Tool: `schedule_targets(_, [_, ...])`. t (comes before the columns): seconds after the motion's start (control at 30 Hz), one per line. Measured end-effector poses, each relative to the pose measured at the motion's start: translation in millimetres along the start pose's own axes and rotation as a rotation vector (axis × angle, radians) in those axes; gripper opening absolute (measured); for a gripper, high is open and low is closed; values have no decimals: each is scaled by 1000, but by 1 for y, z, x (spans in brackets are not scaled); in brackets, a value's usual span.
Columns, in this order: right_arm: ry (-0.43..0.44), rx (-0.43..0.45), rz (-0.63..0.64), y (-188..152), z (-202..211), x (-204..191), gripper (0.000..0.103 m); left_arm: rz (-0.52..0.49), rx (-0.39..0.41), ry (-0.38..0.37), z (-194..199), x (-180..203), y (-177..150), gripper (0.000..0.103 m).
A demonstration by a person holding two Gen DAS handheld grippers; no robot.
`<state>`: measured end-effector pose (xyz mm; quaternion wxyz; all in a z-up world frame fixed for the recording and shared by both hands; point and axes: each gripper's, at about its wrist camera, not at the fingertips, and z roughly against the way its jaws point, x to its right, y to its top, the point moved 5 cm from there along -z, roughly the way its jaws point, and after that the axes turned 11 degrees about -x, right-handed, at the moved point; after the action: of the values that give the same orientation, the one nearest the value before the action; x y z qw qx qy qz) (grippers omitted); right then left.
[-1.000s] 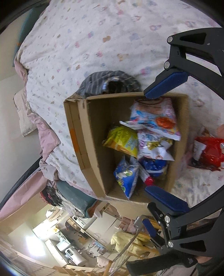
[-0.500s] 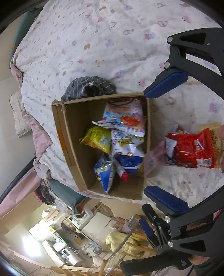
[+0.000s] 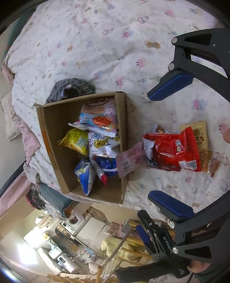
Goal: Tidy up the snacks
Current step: 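Move both grippers back to the remaining snacks beside the box, then grasp the large red bag with the right gripper while the left grasps a small red packet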
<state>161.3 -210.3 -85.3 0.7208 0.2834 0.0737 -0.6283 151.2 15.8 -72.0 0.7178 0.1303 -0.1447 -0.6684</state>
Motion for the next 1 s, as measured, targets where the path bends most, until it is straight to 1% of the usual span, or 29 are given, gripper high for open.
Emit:
schedule_targets(0.13, [46,-47,-68,-3,-12,12,103,37,-19,1,-6,-13,-3,84])
schedule_targets(0.2, [66,-91,-91,-5,-22,13,103,55,-29,-2,-9,-19,-4,84])
schedule_targets(0.27, [74,-166,-93,-9,-39,11,103,71,-39,-6,-11,-22,-5,84])
schedule_targets(0.33, [59,-238,-71,-15,-56,5,103,85,-51,-14,-13,-24,-4,84])
schedule_targets(0.37, [26,-279,-44,-19,-68,0,103,89,-54,-17,-14,-25,-4,84])
schedule_targets(0.43, [-50,-322,13,-24,-84,-8,101,96,-63,-25,-15,-25,-4,84])
schedule_targets(0.47, [-100,-349,51,-26,-95,-13,84,98,-67,-28,-16,-25,-4,84])
schedule_targets(0.5, [-117,-371,67,-27,-102,-16,72,100,-71,-33,-16,-25,-4,84])
schedule_targets(0.53, [-127,-398,77,-28,-110,-18,67,102,-73,-35,-17,-25,-4,84])
schedule_targets(0.57, [-131,-418,88,-29,-118,-21,67,102,-75,-36,-18,-26,-3,84])
schedule_targets(0.67, [-134,-442,123,-30,-132,-33,68,101,-76,-32,-18,-27,-4,84])
schedule_targets(0.77, [-137,-460,118,-29,-143,-36,75,107,-84,-29,-21,-29,-4,84])
schedule_targets(0.83, [-146,-465,121,-29,-148,-34,77,116,-95,-29,-25,-31,-5,84])
schedule_targets(0.9, [-169,-459,146,-29,-149,-36,74,122,-104,-31,-28,-31,-5,84])
schedule_targets(0.97, [-177,-445,171,-30,-146,-39,58,125,-114,-37,-30,-29,-5,84])
schedule_targets(1.0, [-173,-435,176,-30,-142,-39,54,125,-115,-39,-30,-28,-5,84])
